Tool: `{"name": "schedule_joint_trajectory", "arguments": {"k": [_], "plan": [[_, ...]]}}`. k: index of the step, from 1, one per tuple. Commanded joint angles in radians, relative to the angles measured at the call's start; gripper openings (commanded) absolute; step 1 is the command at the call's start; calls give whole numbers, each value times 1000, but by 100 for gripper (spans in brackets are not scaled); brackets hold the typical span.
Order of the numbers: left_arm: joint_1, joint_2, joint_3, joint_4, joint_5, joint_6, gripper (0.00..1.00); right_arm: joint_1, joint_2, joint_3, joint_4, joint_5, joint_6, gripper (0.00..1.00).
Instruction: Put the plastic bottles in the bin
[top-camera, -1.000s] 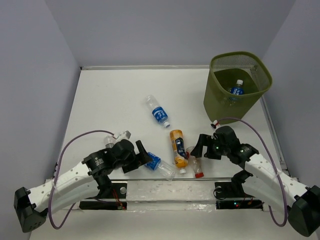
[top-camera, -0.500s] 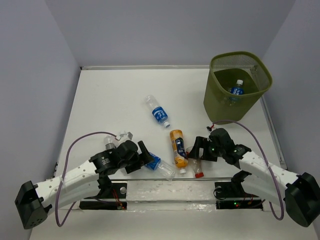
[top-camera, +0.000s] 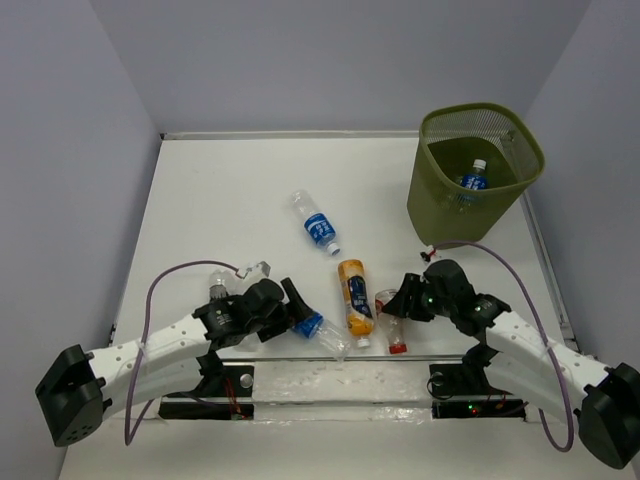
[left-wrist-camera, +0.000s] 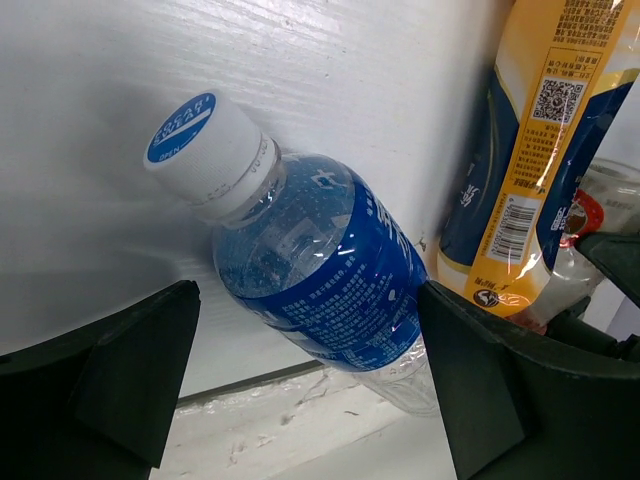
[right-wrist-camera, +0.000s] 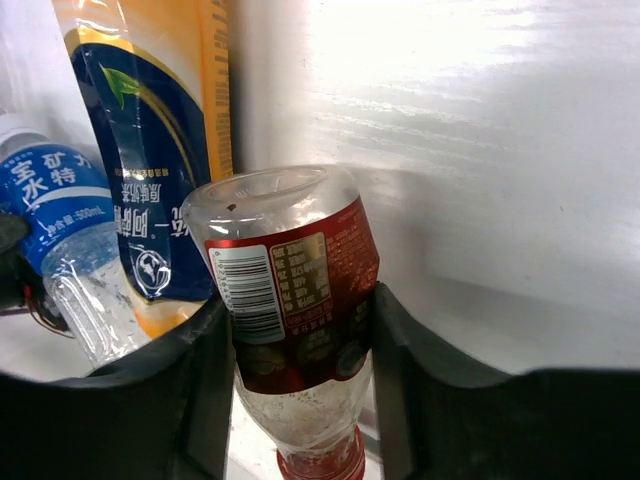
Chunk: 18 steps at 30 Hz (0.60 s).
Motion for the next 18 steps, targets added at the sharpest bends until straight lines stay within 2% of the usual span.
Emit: {"name": "schedule_joint_trajectory", "arguments": {"k": [1, 6, 12, 15, 18], "plan": [[-7, 32, 1, 1, -39, 28, 99, 11, -85, 53, -94, 67, 12, 37], [-9, 72, 19, 24, -41, 36, 99, 11, -188, 156, -201, 109, -16, 34], [-12, 107, 19, 55, -56, 33, 98, 11, -193, 387, -211, 93, -102, 33], [-18, 105, 22, 61, -72, 29, 91, 11, -153, 534, -174, 97, -155, 31], [-20, 86, 32, 63, -84, 39, 76, 11, -57, 709, -140, 193, -247, 30]]}}
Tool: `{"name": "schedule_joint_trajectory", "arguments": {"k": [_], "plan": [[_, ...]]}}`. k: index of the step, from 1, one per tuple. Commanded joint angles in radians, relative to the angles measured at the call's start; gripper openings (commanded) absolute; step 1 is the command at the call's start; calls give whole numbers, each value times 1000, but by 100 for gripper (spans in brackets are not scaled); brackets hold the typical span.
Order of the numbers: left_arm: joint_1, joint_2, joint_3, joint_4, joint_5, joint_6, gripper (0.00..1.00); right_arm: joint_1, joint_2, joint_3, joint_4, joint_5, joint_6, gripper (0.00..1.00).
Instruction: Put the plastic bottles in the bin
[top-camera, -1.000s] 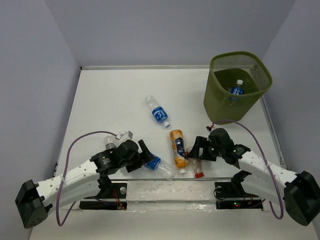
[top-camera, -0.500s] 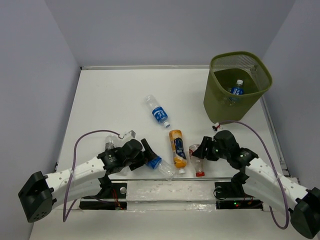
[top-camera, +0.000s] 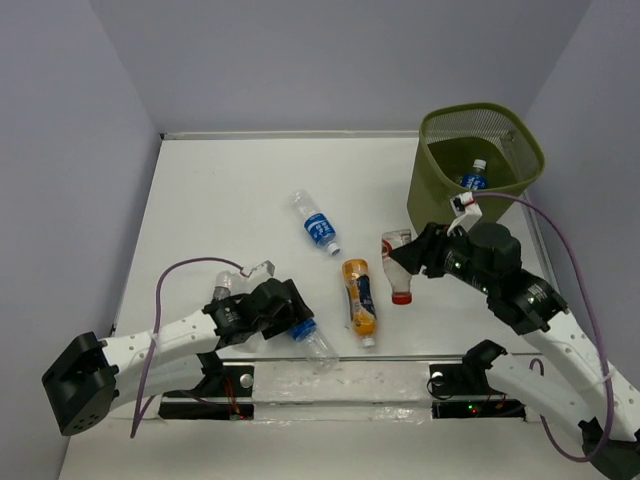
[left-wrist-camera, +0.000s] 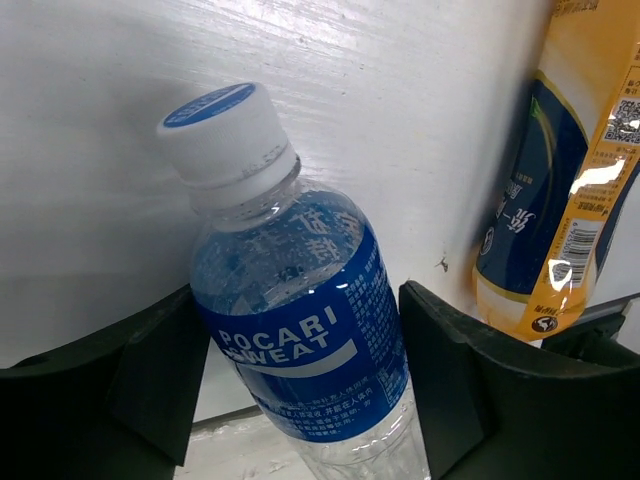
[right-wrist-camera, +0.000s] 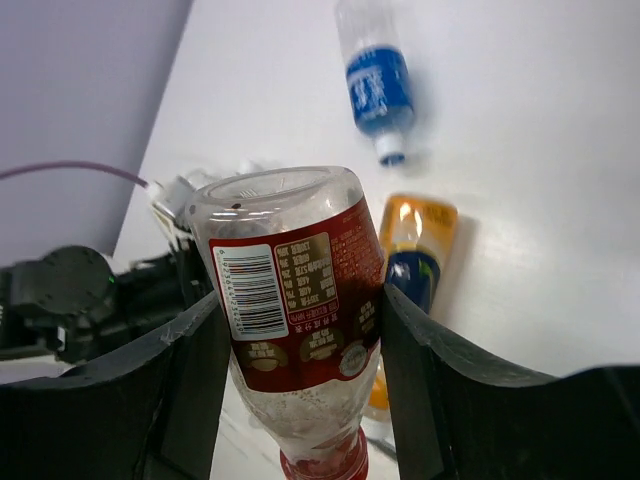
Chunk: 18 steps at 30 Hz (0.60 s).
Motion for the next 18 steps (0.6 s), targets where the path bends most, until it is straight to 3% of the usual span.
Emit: {"name": "schedule_joint_trajectory", "arguments": {"k": [1, 4, 7, 9, 13, 18], "plan": [[-7, -16, 32, -1, -46, 20, 76, 11, 85, 262, 93, 101, -142, 30], [-7, -29, 56, -4, -53, 42, 68, 11, 193, 453, 118, 297, -251, 27], [-10, -40, 78, -8, -59, 61, 66, -3, 298, 605, 161, 617, -395, 26], [-10, -48, 90, -10, -63, 79, 62, -41, 365, 661, 210, 696, -493, 26], [-10, -65, 133, -19, -85, 138, 57, -334, 457, 758, 224, 609, -501, 26], [-10, -103, 173, -40, -102, 171, 53, -463, 556, 727, 245, 598, -497, 29]]}}
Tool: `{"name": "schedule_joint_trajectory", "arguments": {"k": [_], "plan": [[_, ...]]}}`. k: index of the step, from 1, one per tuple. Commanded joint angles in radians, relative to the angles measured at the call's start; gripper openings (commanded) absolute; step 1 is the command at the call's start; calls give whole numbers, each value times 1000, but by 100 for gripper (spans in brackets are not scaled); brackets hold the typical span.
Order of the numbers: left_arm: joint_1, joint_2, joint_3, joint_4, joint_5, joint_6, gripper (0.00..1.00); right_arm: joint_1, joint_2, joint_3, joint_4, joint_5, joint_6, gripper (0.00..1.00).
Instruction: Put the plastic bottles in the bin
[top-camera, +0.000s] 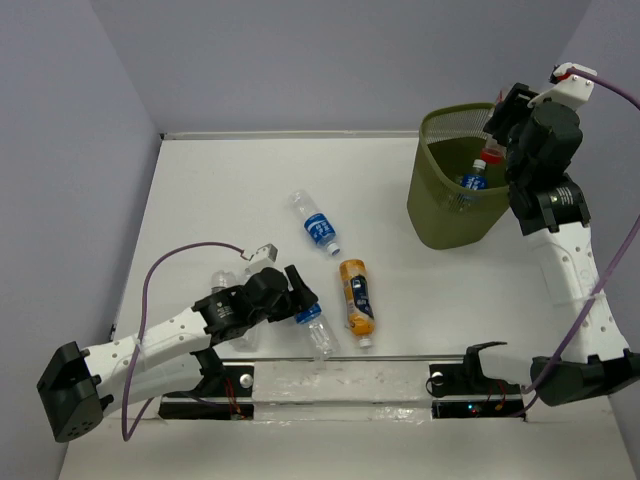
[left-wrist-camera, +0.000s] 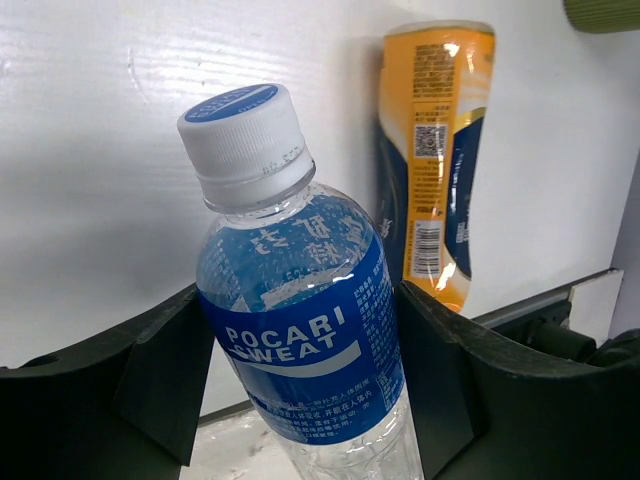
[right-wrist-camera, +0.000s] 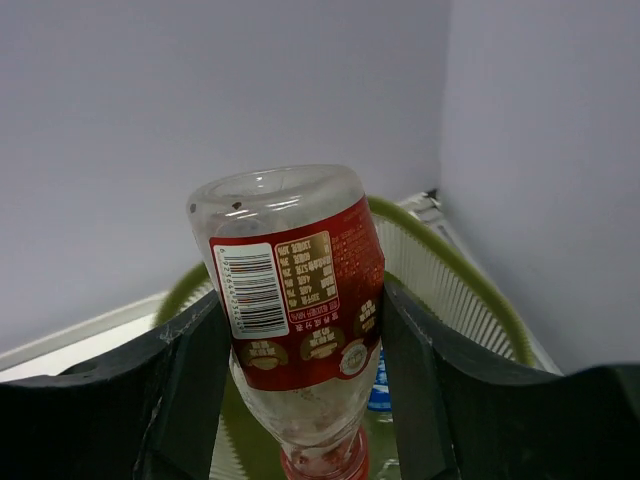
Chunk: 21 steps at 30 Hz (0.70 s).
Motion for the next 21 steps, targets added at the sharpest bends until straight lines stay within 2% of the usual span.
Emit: {"name": "schedule_joint_trajectory", "arguments": {"k": [1, 2, 3, 4, 5, 6, 11, 12, 14, 15, 16, 17, 18, 19, 21], "plan": [[-3, -59, 79, -22, -57, 59, 53, -86, 62, -16, 59, -9, -29, 38], [-3, -67, 91, -30, -67, 71, 53, -124, 84, -22, 54, -38, 4, 46], [-3, -76, 117, -47, -76, 77, 53, -138, 90, -30, 50, -62, 24, 76], [-3, -92, 131, -50, -96, 83, 53, -150, 95, -25, 39, -123, 43, 88], [-4, -96, 148, -55, -105, 90, 53, -150, 101, -13, 16, -150, 61, 95], [-5, -98, 180, -58, -114, 109, 53, -150, 101, 13, -27, -177, 87, 100], [-3, -55, 306, -49, -166, 172, 53, -150, -14, 7, -76, -365, 135, 100], [-4, -44, 330, -32, -173, 186, 53, -150, -83, -13, -87, -402, 159, 99], [-3, -3, 424, -18, -206, 244, 53, -150, -167, -123, -89, -563, 204, 94], [-3, 11, 499, -1, -223, 266, 53, -150, -216, -186, -61, -627, 277, 84], [-3, 47, 540, 8, -249, 313, 53, -150, -328, -349, -24, -777, 316, 77], [-4, 69, 586, 28, -260, 339, 53, -150, -386, -434, 40, -830, 389, 69], [-3, 90, 631, 28, -271, 364, 53, -150, -448, -512, 54, -865, 412, 54], [-3, 115, 722, 45, -291, 387, 53, -150, -561, -578, 45, -882, 420, 23], [-5, 193, 812, 66, -303, 442, 53, -150, -653, -709, -57, -879, 408, 1]]}}
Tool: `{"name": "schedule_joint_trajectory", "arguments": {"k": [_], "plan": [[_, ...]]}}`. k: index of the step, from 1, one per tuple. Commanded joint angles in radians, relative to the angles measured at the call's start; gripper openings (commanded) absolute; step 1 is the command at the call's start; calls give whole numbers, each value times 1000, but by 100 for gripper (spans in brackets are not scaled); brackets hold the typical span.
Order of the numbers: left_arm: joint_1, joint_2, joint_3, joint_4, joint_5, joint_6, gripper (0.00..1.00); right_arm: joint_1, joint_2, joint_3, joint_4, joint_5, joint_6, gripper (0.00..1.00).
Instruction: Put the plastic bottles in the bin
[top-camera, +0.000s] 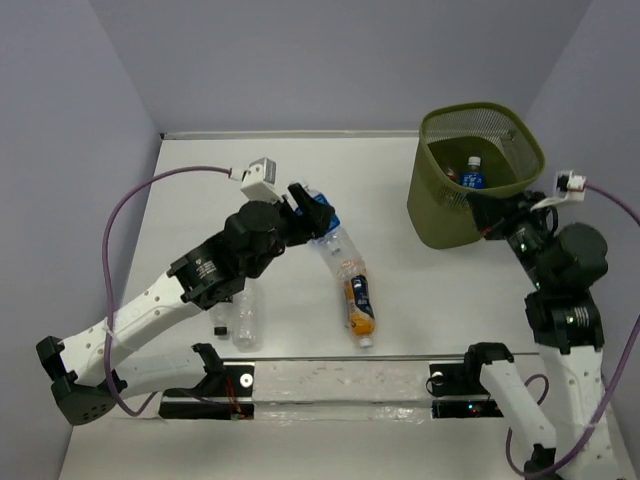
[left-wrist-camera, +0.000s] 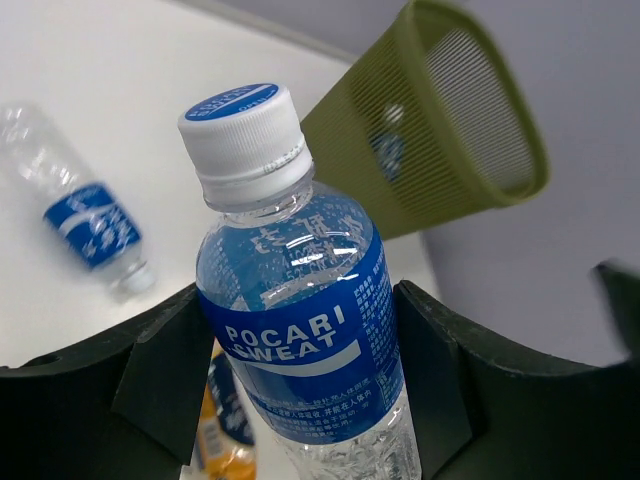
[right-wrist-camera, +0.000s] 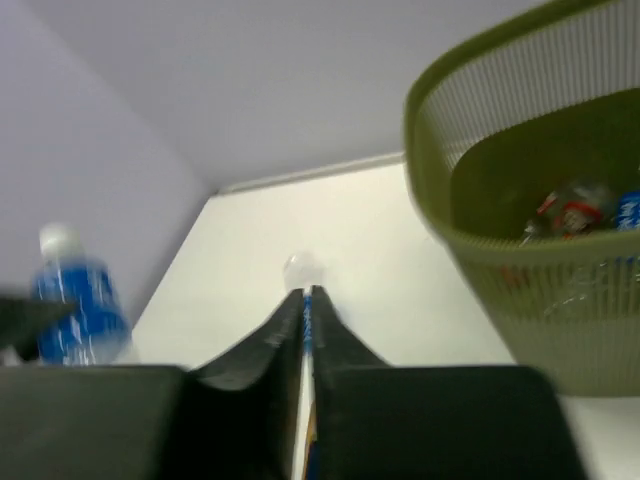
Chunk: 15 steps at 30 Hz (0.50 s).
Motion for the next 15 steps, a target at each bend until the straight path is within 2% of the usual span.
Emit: {"name": "schedule_joint_trajectory", "arguments": {"k": [1, 3, 7, 10, 15], "plan": [[-3, 126, 260, 129, -97, 160, 53, -1, -214, -252, -96, -233, 98, 0], [-5, 187, 375, 169, -103, 211, 53, -1, -268, -352, -176, -272, 106, 0], [-4, 369, 550, 219, -100, 292, 51, -1, -380, -497, -193, -333, 170, 0], [-3, 585, 826, 224, -116, 366, 49, -1, -439, -617, -182, -349, 209, 0], [-5, 854, 1140, 267, -146, 442, 49, -1, -463, -665, -192, -395, 201, 0]]}}
